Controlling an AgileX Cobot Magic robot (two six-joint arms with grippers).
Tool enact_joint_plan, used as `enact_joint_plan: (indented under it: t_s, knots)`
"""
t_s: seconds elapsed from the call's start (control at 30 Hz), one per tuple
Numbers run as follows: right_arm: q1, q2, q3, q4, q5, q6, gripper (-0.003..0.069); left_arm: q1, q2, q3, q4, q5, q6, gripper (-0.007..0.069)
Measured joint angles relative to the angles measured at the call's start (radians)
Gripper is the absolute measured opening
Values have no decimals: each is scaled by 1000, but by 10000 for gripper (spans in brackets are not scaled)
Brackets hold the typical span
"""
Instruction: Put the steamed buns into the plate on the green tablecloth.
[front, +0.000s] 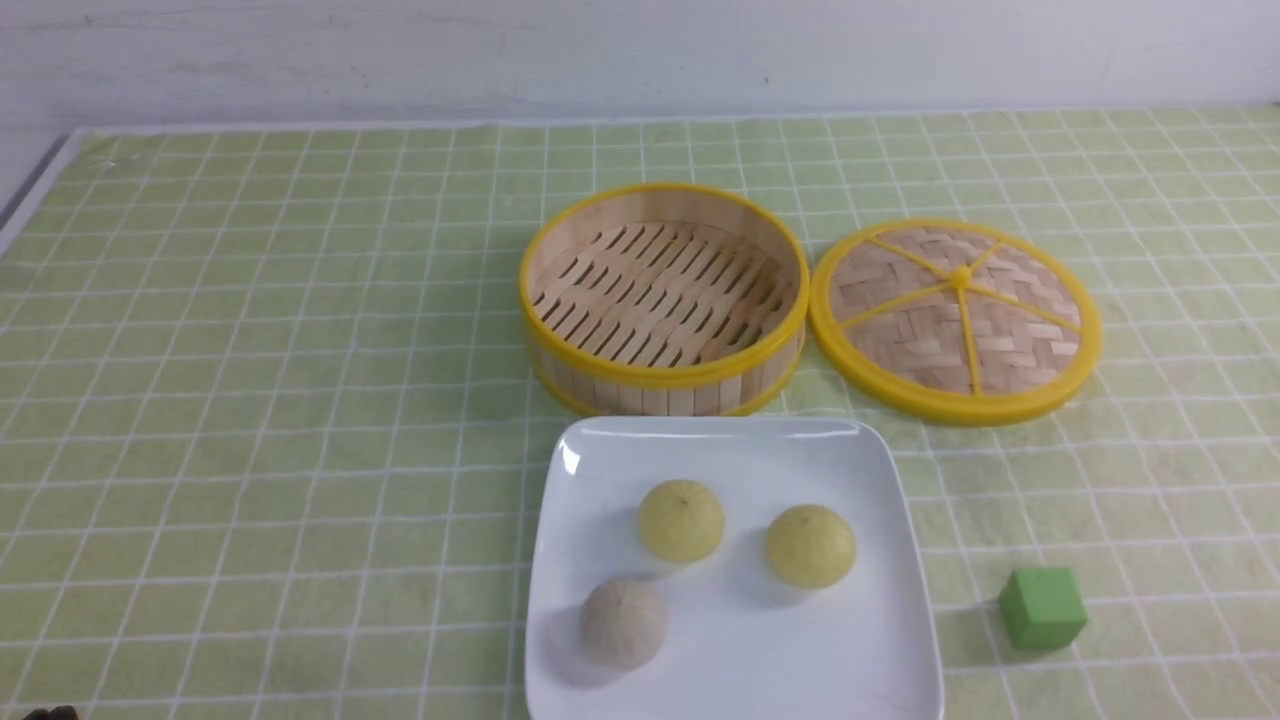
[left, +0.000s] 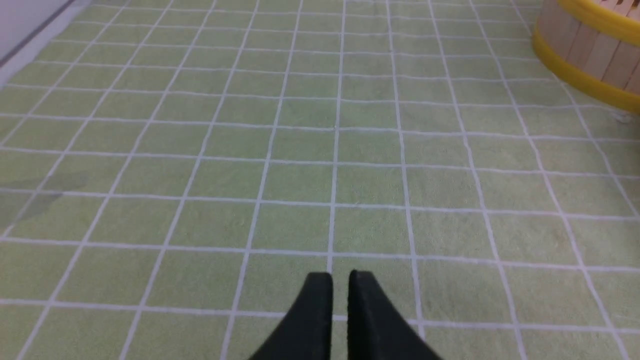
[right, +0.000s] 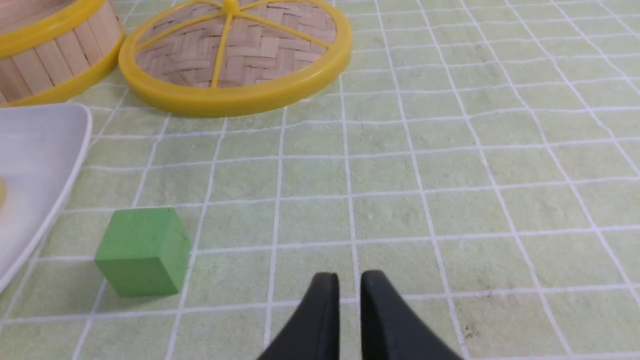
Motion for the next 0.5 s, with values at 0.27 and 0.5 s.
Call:
enact_joint_plan:
  t_s: [0.27,0.5]
  knots:
    - [0,0,0,0,0,0,101,0,0,0,5,0,0,90]
    - [0,0,0,0,0,0,108,0,0,0,14,0,0,95]
